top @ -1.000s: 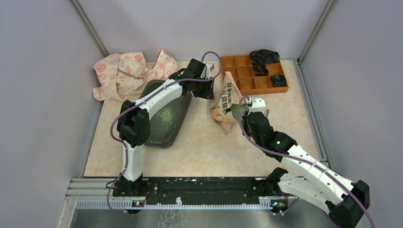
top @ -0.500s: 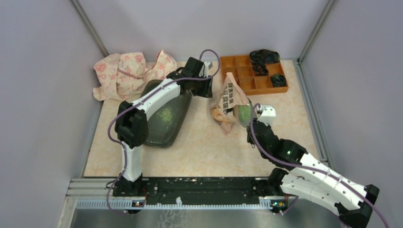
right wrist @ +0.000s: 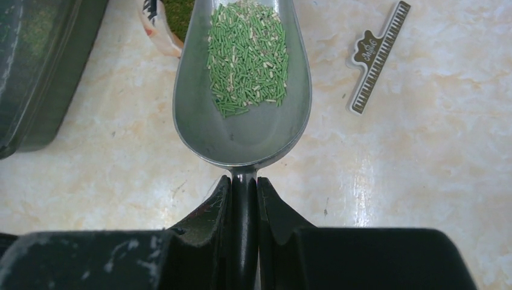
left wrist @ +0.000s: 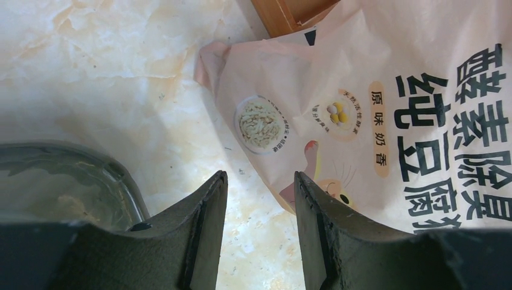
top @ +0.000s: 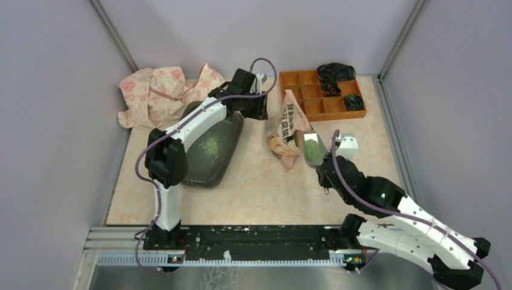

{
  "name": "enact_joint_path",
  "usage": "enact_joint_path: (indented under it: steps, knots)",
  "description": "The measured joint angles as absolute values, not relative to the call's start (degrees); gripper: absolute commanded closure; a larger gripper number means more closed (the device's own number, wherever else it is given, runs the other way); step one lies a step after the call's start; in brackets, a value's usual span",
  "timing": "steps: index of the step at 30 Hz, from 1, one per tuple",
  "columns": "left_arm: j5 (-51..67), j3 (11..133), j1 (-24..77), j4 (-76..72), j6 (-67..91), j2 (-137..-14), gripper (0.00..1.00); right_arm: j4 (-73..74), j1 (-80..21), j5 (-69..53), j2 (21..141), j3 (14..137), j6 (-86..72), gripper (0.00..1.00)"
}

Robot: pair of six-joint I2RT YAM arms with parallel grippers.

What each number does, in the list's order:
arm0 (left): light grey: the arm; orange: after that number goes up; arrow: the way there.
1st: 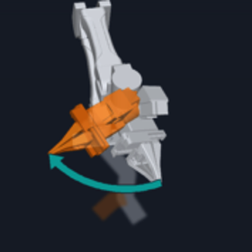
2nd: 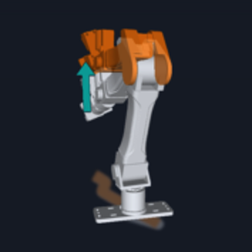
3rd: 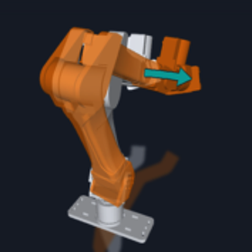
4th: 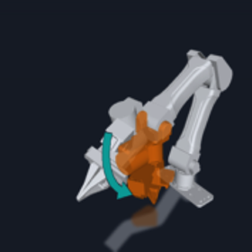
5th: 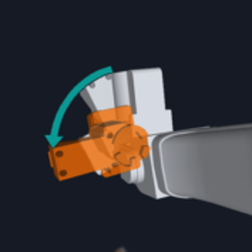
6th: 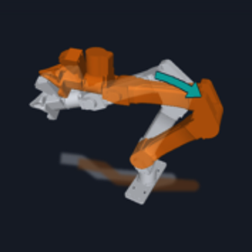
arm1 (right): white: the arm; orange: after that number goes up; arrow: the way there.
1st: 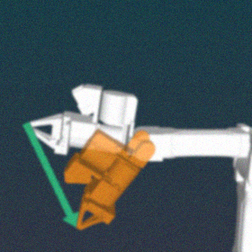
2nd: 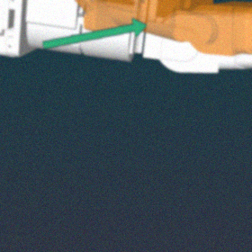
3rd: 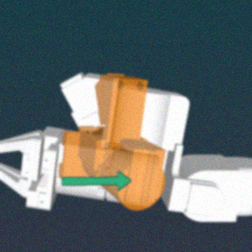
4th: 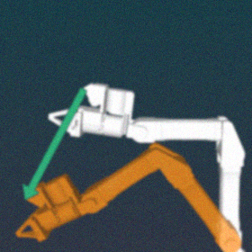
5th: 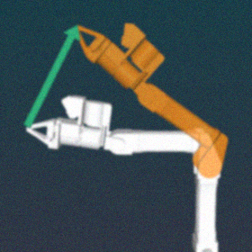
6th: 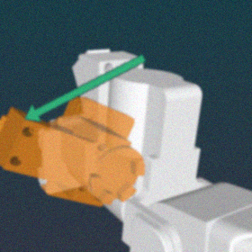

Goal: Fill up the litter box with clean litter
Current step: 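Scoop the cat litter from the cat litter bag, then pour the cat litter into the litter box.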

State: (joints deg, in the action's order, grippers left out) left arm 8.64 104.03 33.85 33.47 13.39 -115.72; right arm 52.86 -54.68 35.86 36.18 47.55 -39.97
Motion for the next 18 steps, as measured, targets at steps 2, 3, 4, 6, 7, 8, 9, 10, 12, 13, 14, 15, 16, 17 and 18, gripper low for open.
enact_joint_path:
  steps: [2,3,4,6,7,8,9,10,12,13,14,15,16,17,18]
  knots:
    - [8.54,104.03,33.56,33.50,13.41,-115.72,0.49,53.47,-54.78,34.28,36.42,48.42,-39.35,1.00]
    - [8.51,104.03,33.39,33.50,13.41,-115.72,0.49,53.76,-54.96,33.47,36.80,48.93,-38.87,1.00]
    - [8.51,104.03,33.10,33.50,13.43,-115.70,0.49,53.89,-55.13,32.82,37.15,49.32,-38.41,1.00]
    - [8.54,104.03,32.45,33.50,13.50,-115.55,0.49,54.24,-55.57,31.27,38.06,50.43,-36.99,1.00]
    - [8.56,104.12,32.08,33.56,13.65,-115.46,0.49,54.33,-55.75,30.85,38.26,50.87,-36.34,1.00]
    - [8.60,104.64,31.57,33.93,13.72,-115.39,0.49,54.43,-55.88,29.98,38.57,51.55,-35.35,1.00]
    - [8.58,105.43,31.07,34.41,13.78,-115.39,0.49,54.43,-56.01,29.43,38.81,51.94,-34.65,1.00]
    - [8.56,106.39,30.59,34.96,13.85,-115.39,0.48,54.46,-56.14,28.88,39.13,52.49,-33.82,1.00]
    - [8.54,108.86,29.52,35.62,13.89,-115.28,0.48,54.46,-56.38,27.86,39.75,53.41,-32.42,1.00]
    - [8.51,109.54,29.15,35.59,13.89,-115.09,0.48,54.39,-56.66,27.40,40.21,53.84,-31.66,1.00]
    - [8.49,110.19,28.62,35.57,13.91,-114.61,0.48,54.28,-57.08,27.05,40.53,54.24,-31.07,1.00]
    - [8.47,110.45,28.27,35.64,13.93,-113.99,0.48,54.15,-57.87,26.79,41.01,54.70,-30.59,1.00]
    - [8.40,110.48,27.86,35.66,14.09,-113.16,0.48,54.02,-58.96,26.68,41.69,55.27,-30.06,1.00]
    - [8.34,110.48,27.46,35.73,14.13,-112.40,0.48,53.89,-60.07,26.72,42.39,55.70,-29.76,1.00]
    - [8.34,110.43,27.11,35.77,14.28,-111.63,0.48,53.67,-61.21,26.76,43.07,56.10,-29.52,1.00]
